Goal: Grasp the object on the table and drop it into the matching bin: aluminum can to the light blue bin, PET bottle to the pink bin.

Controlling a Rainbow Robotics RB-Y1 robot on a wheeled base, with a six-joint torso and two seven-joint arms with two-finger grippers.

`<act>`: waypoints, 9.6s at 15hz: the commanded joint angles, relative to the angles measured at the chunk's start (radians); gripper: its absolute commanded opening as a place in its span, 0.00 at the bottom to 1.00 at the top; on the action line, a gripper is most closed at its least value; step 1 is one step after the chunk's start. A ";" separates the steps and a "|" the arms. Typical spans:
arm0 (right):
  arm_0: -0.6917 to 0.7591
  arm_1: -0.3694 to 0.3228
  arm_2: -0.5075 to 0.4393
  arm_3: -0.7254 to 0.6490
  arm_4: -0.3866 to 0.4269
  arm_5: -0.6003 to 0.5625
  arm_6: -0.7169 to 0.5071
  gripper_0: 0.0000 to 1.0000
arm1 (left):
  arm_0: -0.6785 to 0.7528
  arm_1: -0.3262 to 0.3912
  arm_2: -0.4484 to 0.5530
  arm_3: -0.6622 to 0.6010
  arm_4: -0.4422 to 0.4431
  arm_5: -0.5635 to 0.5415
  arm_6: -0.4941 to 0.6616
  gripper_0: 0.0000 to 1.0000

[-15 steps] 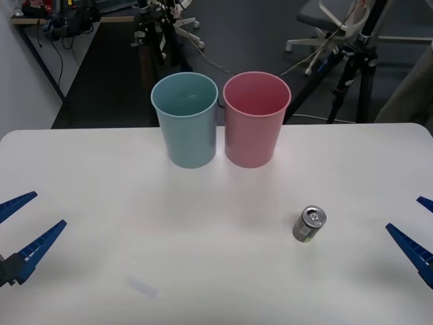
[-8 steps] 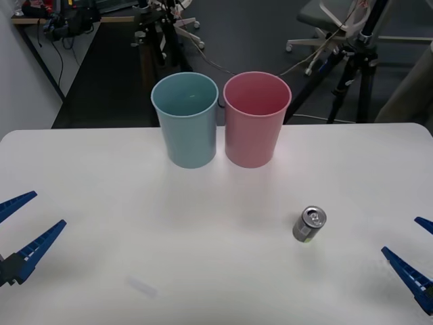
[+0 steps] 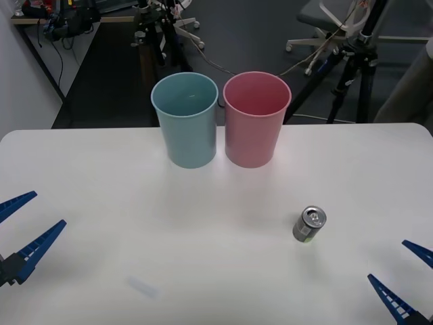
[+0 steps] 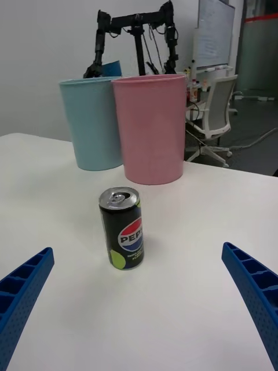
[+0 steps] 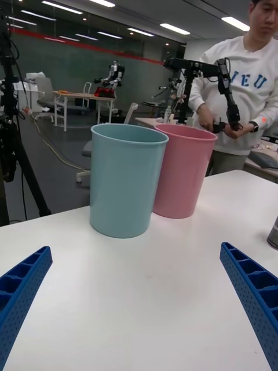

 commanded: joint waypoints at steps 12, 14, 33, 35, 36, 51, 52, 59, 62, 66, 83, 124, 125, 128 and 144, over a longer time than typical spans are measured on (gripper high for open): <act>-0.102 0.003 0.223 0.150 -0.014 0.107 0.207 1.00 | 0.000 0.000 0.000 0.000 0.000 0.000 0.000 1.00; -0.126 0.014 0.244 0.150 -0.013 0.152 0.211 1.00 | 0.000 0.000 0.000 0.000 0.000 0.000 0.000 1.00; -0.298 0.064 0.418 0.148 0.012 0.499 0.217 1.00 | 0.000 0.000 0.000 0.000 0.000 0.000 0.000 1.00; -0.309 0.064 0.424 0.148 0.012 0.517 0.217 1.00 | 0.000 0.000 0.000 0.000 0.000 0.000 0.000 1.00; -0.315 0.064 0.428 0.148 0.012 0.526 0.216 1.00 | 0.000 0.000 0.000 0.000 0.000 0.000 0.000 1.00; -0.337 0.064 0.453 0.148 0.012 0.568 0.205 0.00 | 0.000 0.000 0.000 0.000 0.000 0.000 0.000 1.00; -0.337 0.064 0.455 0.148 0.012 0.566 0.205 0.00 | 0.000 0.000 0.000 0.000 0.000 0.000 0.000 1.00; -0.335 0.064 0.453 0.142 0.007 0.548 0.204 0.00 | 0.000 0.000 0.000 0.000 0.000 0.000 0.000 1.00; -0.317 0.064 0.450 0.079 0.006 0.546 0.196 0.00 | 0.000 0.000 0.000 0.000 0.000 0.000 0.000 1.00; -0.263 0.064 0.451 -0.073 0.023 0.557 0.167 0.00 | 0.000 0.000 0.000 0.000 0.000 0.000 0.000 1.00; -0.317 0.063 0.573 -0.711 0.768 0.750 -1.025 0.00 | 0.000 0.000 0.000 0.000 0.000 0.000 0.000 1.00; -1.338 0.328 0.637 0.291 1.489 0.954 -1.527 0.00 | 0.000 0.000 0.000 0.000 0.000 0.000 0.000 1.00; -1.338 0.328 0.637 0.291 1.489 0.954 -1.527 0.00 | 0.000 0.000 0.000 0.000 0.000 0.000 0.000 1.00; -1.338 0.328 0.637 0.291 1.486 0.954 -1.533 0.52 | 0.000 0.000 0.000 0.000 0.000 0.000 0.000 1.00; -1.338 0.310 0.634 0.291 1.455 0.966 -1.542 1.00 | 0.000 0.000 0.000 0.000 0.000 0.000 0.000 1.00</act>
